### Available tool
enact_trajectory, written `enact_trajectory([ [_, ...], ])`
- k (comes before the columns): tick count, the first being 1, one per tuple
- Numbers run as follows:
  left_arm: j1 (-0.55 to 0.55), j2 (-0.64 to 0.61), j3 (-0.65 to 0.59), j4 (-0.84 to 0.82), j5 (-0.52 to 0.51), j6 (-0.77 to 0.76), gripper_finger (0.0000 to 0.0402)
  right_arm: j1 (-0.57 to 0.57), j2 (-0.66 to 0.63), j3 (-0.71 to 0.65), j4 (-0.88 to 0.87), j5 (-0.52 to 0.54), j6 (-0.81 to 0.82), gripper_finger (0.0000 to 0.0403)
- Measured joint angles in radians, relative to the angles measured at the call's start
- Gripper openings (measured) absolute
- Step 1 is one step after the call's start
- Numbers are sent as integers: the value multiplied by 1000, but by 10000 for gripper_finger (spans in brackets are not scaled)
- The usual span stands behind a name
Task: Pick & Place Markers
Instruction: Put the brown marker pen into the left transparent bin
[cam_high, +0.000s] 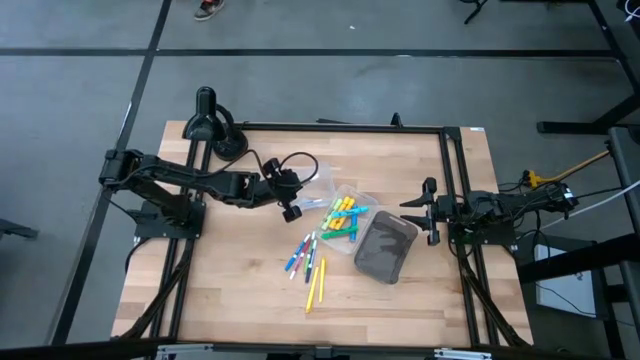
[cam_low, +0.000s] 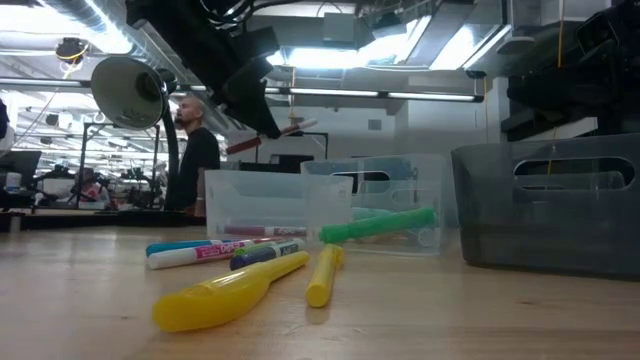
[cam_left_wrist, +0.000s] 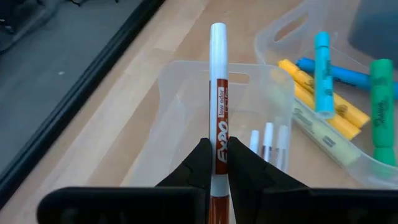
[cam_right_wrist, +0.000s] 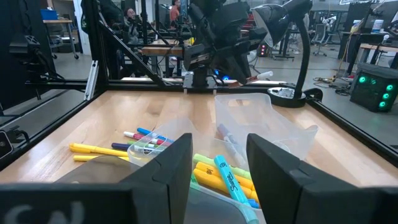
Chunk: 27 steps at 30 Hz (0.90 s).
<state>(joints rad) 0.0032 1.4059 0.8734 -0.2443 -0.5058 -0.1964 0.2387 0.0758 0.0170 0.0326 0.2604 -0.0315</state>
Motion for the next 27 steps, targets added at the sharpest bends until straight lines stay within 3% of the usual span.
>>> enact_trajectory([
  [18, 14, 137, 0, -10, -56, 1, 29, 0, 0, 0, 0, 0, 0, 152],
  [27, 13, 153, 0, 2, -105, 1, 58, 0, 0, 0, 0, 0, 0, 152],
])
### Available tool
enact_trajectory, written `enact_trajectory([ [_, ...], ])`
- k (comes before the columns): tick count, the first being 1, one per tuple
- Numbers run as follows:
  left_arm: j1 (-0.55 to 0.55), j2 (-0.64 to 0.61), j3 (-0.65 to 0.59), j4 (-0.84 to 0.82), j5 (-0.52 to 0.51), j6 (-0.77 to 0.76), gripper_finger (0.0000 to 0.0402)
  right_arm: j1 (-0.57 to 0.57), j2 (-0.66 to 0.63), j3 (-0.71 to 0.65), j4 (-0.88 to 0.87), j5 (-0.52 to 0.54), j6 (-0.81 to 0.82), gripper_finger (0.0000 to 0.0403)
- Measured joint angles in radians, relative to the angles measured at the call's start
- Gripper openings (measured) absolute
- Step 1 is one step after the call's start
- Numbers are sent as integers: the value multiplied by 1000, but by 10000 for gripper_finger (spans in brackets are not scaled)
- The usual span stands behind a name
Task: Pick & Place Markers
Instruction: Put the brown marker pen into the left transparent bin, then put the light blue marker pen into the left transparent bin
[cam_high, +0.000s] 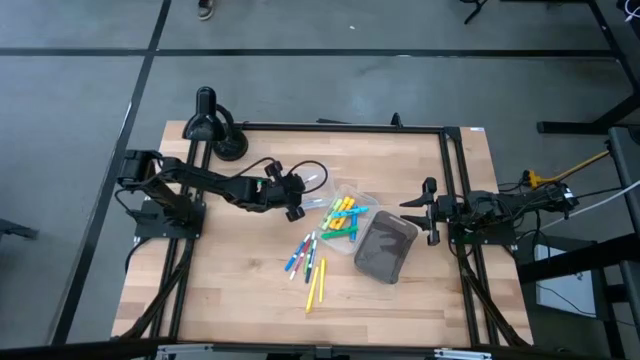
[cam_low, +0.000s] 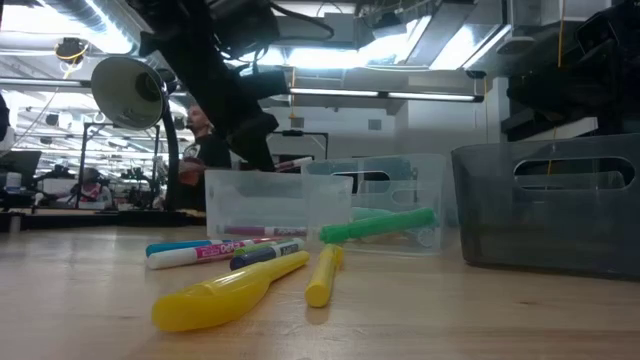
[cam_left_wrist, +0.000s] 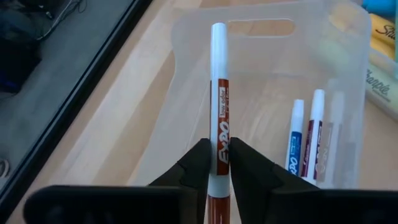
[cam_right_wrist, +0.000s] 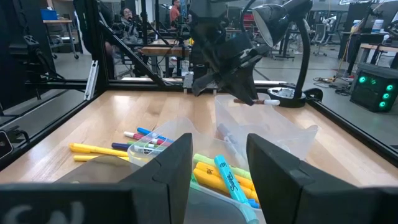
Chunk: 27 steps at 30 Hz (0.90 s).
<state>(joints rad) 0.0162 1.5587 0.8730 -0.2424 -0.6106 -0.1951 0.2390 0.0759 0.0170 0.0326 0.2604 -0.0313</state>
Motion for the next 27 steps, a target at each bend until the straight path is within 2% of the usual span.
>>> enact_trajectory([
  [19, 0, 0, 0, 0, 8, -3, 67, 0, 0, 0, 0, 0, 0, 152],
  [27, -34, -16, 0, 44, -1, -1, 58, 0, 0, 0, 0, 0, 0, 152],
])
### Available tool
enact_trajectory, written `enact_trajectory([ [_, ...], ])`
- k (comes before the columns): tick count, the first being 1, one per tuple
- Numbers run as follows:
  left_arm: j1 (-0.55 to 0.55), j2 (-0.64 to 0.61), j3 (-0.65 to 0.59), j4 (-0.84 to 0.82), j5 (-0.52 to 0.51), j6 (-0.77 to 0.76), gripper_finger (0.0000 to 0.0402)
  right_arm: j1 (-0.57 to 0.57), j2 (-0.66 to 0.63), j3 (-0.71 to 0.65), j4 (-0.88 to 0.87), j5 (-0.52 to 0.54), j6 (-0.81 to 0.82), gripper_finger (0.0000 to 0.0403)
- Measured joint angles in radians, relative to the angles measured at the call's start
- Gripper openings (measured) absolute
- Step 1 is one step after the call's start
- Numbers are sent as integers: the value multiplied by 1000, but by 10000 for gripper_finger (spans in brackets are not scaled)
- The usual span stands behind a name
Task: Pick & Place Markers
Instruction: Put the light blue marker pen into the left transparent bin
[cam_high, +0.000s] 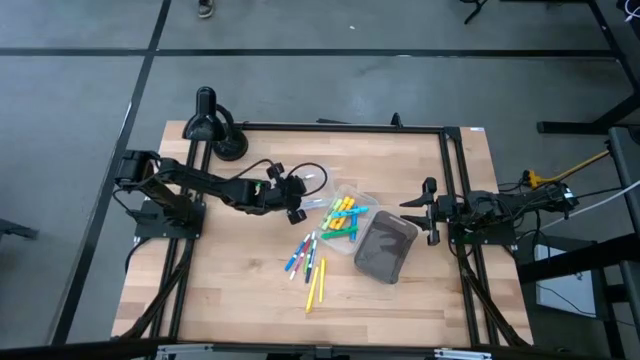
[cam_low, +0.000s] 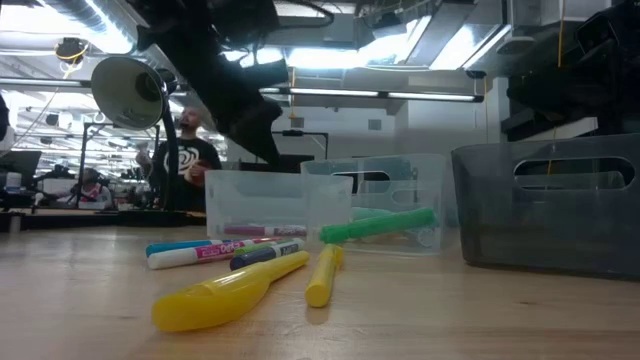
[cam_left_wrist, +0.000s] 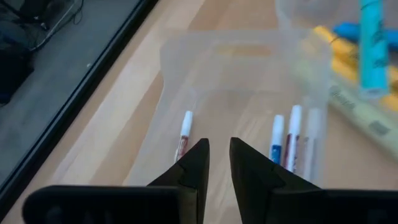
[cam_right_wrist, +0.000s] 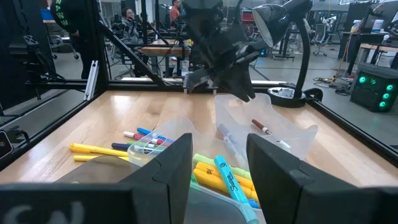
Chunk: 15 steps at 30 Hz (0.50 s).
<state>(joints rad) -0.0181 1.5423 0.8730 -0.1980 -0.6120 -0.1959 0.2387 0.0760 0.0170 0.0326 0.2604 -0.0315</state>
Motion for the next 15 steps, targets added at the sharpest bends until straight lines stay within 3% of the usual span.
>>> enact_trajectory([
  [4, -45, -11, 0, 10, 8, -10, 53, 0, 0, 0, 0, 0, 0, 152],
  [11, -175, -13, 0, 23, 107, -88, 53, 0, 0, 0, 0, 0, 0, 152],
  [15, -265, -13, 0, 27, 87, -108, 53, 0, 0, 0, 0, 0, 0, 152],
])
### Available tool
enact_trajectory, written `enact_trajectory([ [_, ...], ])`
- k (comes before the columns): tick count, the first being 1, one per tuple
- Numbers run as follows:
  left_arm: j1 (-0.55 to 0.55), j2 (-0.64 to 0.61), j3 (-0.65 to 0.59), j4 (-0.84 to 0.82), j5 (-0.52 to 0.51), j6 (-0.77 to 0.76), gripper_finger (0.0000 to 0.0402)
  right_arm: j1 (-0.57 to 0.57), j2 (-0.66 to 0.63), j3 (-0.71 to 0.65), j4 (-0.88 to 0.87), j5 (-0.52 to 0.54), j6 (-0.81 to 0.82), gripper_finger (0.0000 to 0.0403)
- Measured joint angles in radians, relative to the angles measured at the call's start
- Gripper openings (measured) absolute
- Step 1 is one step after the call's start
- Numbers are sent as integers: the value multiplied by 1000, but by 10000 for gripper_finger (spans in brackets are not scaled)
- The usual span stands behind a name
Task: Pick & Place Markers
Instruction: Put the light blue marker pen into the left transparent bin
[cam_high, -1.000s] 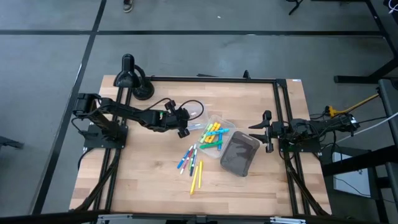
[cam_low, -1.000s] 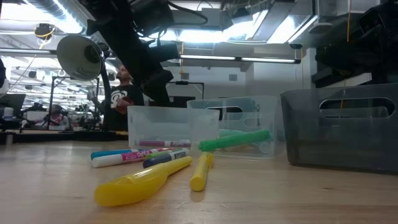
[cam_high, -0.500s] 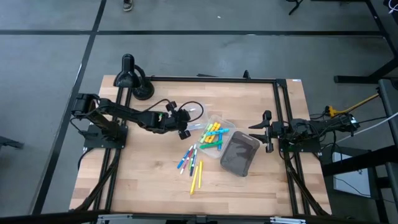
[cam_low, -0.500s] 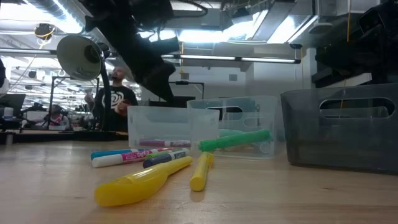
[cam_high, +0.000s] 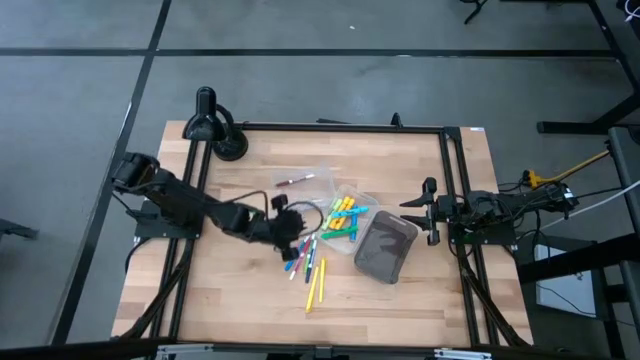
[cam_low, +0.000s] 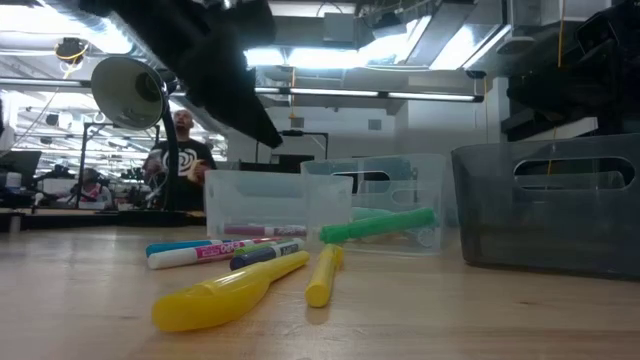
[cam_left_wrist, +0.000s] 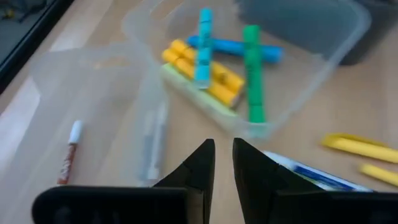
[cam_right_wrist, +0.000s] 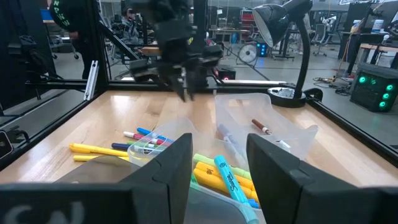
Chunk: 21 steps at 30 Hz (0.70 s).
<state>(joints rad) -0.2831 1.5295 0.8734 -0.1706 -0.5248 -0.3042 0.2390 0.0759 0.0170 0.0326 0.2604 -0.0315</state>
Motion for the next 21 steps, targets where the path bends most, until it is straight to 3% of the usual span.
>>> enact_trajectory([
  [12, -216, 9, 0, 38, -100, -110, 49, 0, 0, 0, 0, 0, 0, 152],
  [21, -272, 55, 0, 40, -139, -276, 43, 0, 0, 0, 0, 0, 0, 152],
])
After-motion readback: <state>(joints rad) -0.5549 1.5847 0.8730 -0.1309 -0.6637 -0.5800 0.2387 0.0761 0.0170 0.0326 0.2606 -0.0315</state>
